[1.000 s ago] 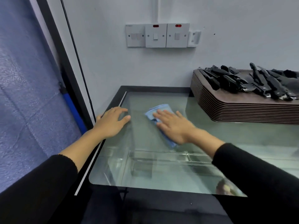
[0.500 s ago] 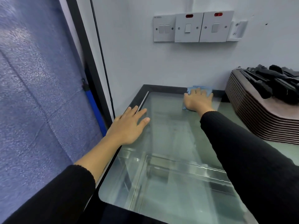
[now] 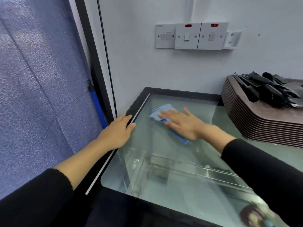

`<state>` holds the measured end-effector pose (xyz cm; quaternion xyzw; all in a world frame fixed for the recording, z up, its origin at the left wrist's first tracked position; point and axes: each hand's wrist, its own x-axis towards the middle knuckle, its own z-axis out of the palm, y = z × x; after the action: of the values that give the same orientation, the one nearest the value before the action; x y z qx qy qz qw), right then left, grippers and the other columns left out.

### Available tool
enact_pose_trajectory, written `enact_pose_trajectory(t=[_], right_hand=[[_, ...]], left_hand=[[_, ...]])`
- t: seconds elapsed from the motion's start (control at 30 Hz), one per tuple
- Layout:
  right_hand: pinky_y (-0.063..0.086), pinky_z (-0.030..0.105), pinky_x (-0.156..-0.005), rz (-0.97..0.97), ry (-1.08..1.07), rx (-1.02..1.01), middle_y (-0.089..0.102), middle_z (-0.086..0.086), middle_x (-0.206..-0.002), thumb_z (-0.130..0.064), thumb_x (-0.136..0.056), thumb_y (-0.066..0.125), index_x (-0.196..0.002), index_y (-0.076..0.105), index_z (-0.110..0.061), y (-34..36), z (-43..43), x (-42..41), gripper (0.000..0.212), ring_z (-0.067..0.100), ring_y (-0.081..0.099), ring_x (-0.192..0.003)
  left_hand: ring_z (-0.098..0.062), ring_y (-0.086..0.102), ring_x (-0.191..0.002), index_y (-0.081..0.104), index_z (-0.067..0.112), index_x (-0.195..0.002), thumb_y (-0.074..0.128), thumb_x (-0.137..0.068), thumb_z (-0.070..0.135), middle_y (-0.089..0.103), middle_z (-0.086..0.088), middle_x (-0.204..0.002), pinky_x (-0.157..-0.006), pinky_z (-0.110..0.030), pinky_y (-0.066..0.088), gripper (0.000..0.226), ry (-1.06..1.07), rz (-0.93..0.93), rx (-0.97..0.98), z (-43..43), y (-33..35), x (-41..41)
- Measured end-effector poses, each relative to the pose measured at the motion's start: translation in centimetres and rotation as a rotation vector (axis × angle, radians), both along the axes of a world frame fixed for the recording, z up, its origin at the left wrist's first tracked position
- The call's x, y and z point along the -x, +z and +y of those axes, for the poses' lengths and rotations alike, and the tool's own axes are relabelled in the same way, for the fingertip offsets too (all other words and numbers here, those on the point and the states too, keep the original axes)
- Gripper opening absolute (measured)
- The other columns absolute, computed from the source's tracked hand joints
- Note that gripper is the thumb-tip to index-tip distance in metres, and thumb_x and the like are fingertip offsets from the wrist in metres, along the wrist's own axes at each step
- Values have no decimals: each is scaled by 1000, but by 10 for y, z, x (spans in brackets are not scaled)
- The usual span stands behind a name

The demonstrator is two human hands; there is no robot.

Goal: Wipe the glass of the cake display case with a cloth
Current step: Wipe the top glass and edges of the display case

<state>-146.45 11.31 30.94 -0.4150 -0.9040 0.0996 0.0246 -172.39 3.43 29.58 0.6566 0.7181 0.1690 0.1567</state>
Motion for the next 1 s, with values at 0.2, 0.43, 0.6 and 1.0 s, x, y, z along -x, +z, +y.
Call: enact_pose_trajectory(t=[0.2,0.43,0.6,1.0], right_hand=[[-3,62,-118,-43,-397,-79,19,0,-161,-37,-101,15,-151,24,-17,-7,59,43,55,27,12,-149],[-6,50,-122,-47,-91,-58,4,-5,-165,-41,-104,14,-157,10,-23,-2,-26,53,56,19,0,-152],[-3,47,-122,-18,-336,-30,4,-10,-165,-43,-104,15,-156,12,-29,-1,-50,-49,54,14,1,-152],[-6,45,-123,-30,-98,-39,0,-10,-165,-45,-104,15,-156,5,-28,-4,-160,40,56,13,-3,-152]], left_hand=[[-15,6,-151,13,34,-155,19,-102,55,3,12,-164,-120,-51,19,58,50,70,-7,-14,-4,-8],[-14,8,-151,18,30,-155,20,-102,51,7,8,-164,-122,-46,14,57,32,62,-27,-8,-6,-4],[-18,11,-151,19,27,-155,21,-102,51,7,5,-165,-121,-46,15,58,15,53,-31,-7,-8,-2],[-22,2,-152,17,16,-156,25,-105,41,7,-7,-164,-123,-42,7,57,-144,114,34,-68,7,2]])
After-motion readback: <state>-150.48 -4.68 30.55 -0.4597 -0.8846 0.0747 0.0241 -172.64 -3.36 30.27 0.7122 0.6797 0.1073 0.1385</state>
